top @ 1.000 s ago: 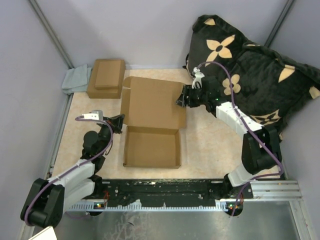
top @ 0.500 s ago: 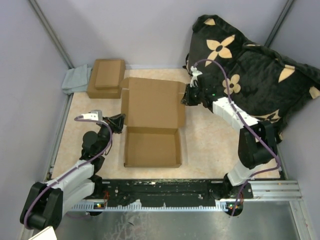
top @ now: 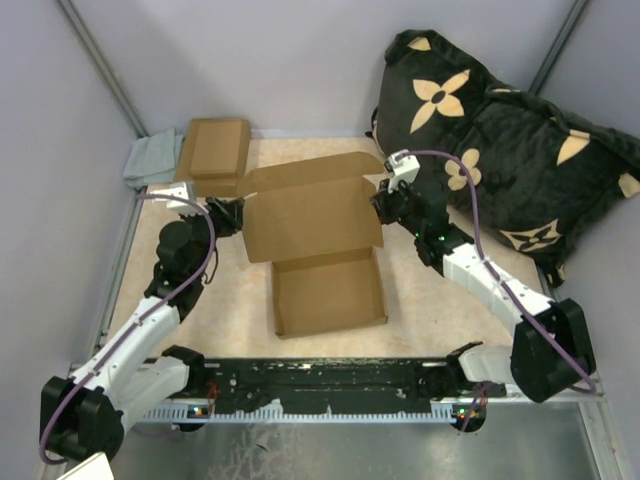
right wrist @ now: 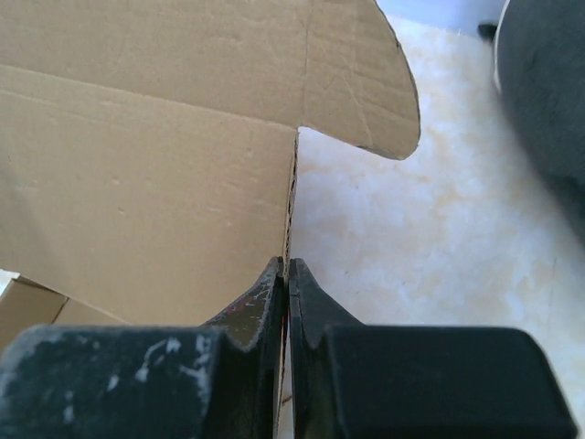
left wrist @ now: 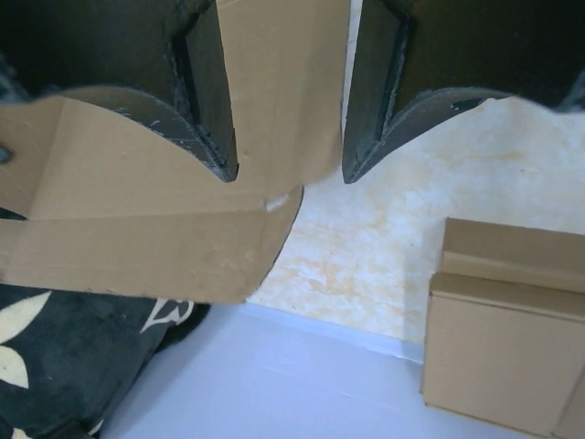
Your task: Fold the paper box
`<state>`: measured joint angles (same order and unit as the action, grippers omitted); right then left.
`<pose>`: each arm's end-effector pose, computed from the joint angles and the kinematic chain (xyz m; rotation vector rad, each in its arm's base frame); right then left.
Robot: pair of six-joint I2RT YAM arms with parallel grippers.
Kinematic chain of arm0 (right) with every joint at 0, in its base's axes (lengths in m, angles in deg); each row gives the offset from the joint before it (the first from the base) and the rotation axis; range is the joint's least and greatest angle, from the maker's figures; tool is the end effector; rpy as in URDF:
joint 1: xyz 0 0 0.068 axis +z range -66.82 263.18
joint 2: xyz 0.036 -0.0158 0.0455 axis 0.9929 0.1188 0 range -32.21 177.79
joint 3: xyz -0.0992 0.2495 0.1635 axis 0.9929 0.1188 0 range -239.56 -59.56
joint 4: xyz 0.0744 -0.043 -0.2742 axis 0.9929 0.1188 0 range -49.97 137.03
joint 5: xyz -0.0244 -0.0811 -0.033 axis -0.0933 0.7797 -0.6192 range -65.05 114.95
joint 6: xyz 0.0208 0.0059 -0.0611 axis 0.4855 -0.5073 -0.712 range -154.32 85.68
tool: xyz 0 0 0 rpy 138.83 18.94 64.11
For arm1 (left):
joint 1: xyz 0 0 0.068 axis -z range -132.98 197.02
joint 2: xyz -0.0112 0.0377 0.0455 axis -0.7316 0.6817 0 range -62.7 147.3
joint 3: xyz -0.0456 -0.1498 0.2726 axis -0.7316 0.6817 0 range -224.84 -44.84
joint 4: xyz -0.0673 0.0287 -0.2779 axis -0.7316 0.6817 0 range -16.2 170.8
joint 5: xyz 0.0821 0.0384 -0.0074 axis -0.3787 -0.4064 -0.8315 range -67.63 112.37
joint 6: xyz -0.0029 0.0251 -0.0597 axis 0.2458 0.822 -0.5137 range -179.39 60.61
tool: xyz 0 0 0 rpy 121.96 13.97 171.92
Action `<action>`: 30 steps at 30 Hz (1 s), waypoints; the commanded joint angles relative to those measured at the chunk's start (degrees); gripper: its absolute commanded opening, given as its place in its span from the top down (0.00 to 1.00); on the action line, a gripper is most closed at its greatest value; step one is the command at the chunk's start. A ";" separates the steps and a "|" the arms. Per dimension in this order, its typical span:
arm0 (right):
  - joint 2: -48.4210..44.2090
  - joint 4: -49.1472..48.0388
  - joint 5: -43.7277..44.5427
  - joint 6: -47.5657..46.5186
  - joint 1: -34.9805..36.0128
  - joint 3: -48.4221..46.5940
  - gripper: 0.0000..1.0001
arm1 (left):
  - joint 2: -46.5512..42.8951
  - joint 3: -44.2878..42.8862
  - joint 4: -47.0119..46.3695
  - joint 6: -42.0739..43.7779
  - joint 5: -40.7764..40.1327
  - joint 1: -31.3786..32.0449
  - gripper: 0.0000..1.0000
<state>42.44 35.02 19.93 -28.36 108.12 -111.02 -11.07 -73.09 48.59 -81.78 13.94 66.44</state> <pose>0.2983 0.1436 0.3183 -0.3750 1.8750 0.4494 0.2170 -0.0686 0.3049 -0.1584 1.5497 -0.4652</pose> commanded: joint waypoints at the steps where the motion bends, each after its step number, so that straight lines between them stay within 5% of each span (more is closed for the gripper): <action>1: -6.83 -17.52 -0.75 -5.28 -0.03 5.86 0.96 | 0.53 -7.22 10.12 3.28 -1.57 0.17 0.43; 9: -8.23 -21.99 0.03 -5.08 -0.05 9.20 0.96 | 7.54 -16.91 22.65 5.88 6.01 0.18 0.43; 22: -10.16 -23.37 1.41 -5.10 -0.06 12.09 0.96 | 12.07 -17.89 25.50 6.38 3.96 0.13 0.43; 30: -9.53 -17.93 0.13 -2.94 -0.07 9.69 0.92 | 9.99 -17.32 22.49 4.40 13.28 0.18 0.61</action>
<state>34.37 17.25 20.37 -32.60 108.15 -98.57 0.93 -89.22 73.77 -76.28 21.48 66.44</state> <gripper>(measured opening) 0.062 0.440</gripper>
